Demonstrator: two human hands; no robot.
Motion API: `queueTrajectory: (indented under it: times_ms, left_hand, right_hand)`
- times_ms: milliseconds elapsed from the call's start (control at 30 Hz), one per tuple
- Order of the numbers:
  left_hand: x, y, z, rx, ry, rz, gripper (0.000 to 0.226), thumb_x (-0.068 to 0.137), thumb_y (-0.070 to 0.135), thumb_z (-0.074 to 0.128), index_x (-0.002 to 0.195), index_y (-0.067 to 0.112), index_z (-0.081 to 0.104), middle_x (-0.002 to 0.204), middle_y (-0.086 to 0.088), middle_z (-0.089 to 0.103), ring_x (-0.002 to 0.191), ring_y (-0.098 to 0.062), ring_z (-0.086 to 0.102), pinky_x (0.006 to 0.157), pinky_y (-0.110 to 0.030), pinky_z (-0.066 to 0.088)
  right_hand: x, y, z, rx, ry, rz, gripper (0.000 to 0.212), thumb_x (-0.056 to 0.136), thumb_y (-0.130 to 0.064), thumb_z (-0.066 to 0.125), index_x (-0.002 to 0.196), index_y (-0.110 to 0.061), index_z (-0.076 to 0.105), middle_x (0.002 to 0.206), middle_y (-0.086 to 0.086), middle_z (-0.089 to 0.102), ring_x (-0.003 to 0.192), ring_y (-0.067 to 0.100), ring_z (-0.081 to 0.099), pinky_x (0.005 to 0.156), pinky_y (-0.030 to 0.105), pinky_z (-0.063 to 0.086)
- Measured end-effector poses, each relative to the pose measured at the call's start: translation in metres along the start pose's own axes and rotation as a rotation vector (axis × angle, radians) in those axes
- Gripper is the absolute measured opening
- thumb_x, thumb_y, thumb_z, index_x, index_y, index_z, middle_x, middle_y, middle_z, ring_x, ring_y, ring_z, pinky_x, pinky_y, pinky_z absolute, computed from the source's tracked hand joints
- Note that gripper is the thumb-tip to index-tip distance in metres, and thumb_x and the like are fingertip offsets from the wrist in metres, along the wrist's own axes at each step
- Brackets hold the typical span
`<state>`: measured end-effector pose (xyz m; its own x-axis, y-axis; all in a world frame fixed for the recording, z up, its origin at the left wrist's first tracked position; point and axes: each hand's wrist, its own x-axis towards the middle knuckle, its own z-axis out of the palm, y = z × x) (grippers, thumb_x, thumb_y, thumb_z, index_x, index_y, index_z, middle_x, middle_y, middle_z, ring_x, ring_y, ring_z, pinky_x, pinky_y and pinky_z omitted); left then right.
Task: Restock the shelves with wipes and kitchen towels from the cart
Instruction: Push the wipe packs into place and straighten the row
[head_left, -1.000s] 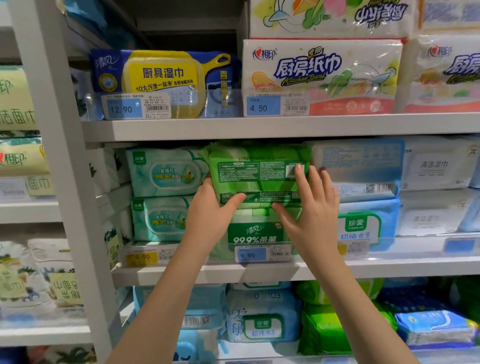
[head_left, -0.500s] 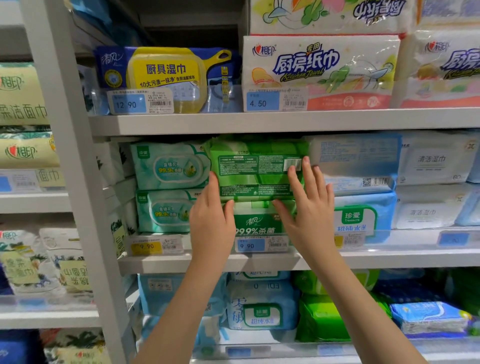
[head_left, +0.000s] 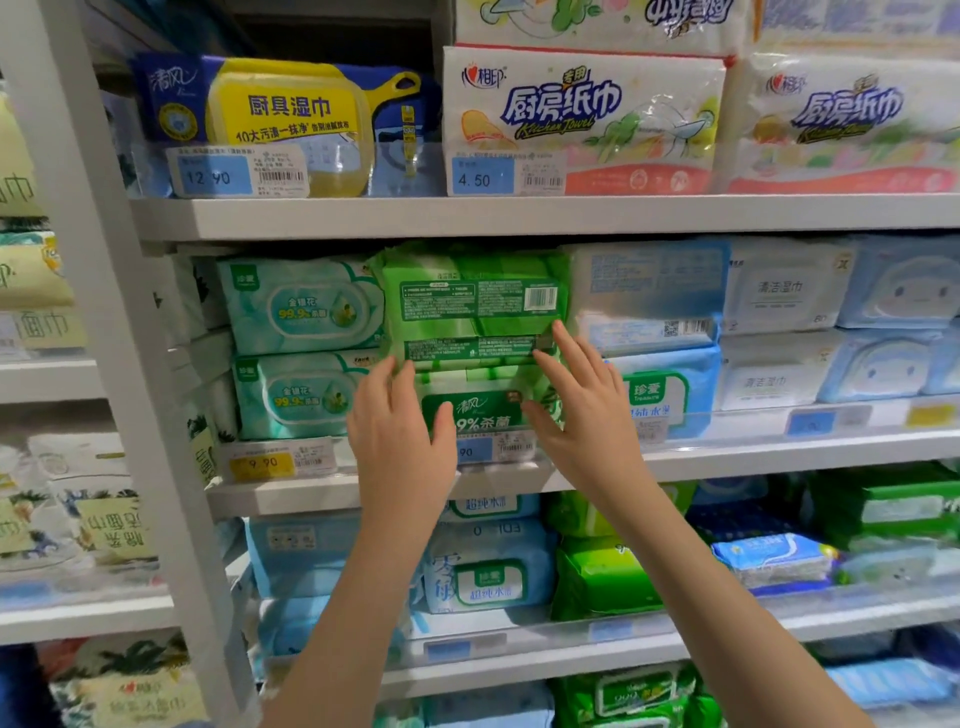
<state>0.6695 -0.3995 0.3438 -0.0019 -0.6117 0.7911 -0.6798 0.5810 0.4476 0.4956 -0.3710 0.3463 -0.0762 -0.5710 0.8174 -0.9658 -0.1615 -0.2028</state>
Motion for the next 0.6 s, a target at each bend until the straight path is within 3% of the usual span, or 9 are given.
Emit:
queueTrajectory:
  times_ms: [100,200,367,533,600]
  left_hand:
    - [-0.011,0.003,0.003,-0.11,0.039,0.11,0.034,0.092,0.016,0.055,0.122,-0.001,0.056,0.127,-0.012,0.053,0.121,-0.025,0.046,0.106,-0.035,0.033]
    - [-0.023,0.013,0.009,-0.273,-0.11,0.133,0.029,0.094,0.014,0.052,0.119,0.003,0.059,0.119,-0.007,0.057,0.113,-0.019,0.05,0.099,-0.019,0.032]
    - [-0.045,0.048,0.034,-0.468,-0.426,0.125,0.023,0.096,0.016,0.053,0.115,0.01,0.063,0.111,0.001,0.059,0.103,-0.011,0.053,0.087,-0.021,0.038]
    - [-0.096,0.102,0.077,-0.646,-0.745,0.199,0.02,0.094,0.017,0.057,0.111,0.012,0.065,0.104,0.002,0.06,0.096,-0.01,0.054,0.086,-0.021,0.041]
    - [-0.122,0.129,0.097,-0.702,-0.864,0.25,0.019,0.092,0.016,0.059,0.109,0.01,0.066,0.104,-0.001,0.062,0.094,-0.012,0.055,0.082,-0.019,0.039]
  right_hand:
    - [-0.012,0.002,-0.008,0.089,0.087,0.026,0.035,0.086,-0.024,0.056,0.116,-0.008,0.066,0.135,0.012,0.056,0.126,0.034,0.05,0.102,0.056,0.04]
    - [-0.035,0.009,-0.023,0.156,0.152,0.126,0.023,0.086,-0.02,0.057,0.1,-0.008,0.072,0.111,0.008,0.069,0.104,0.028,0.063,0.087,0.05,0.051]
    - [-0.089,0.032,-0.062,0.106,0.121,0.312,0.02,0.089,-0.02,0.059,0.093,-0.008,0.073,0.093,0.002,0.072,0.087,0.02,0.065,0.076,0.034,0.053]
    - [-0.166,0.061,-0.113,-0.007,0.13,0.525,0.018,0.092,-0.02,0.059,0.095,-0.008,0.073,0.09,0.001,0.071,0.079,0.009,0.061,0.07,0.021,0.045]
    - [-0.201,0.075,-0.138,-0.061,0.114,0.653,0.017,0.094,-0.02,0.059,0.097,-0.009,0.073,0.09,-0.001,0.071,0.078,0.01,0.061,0.068,0.023,0.045]
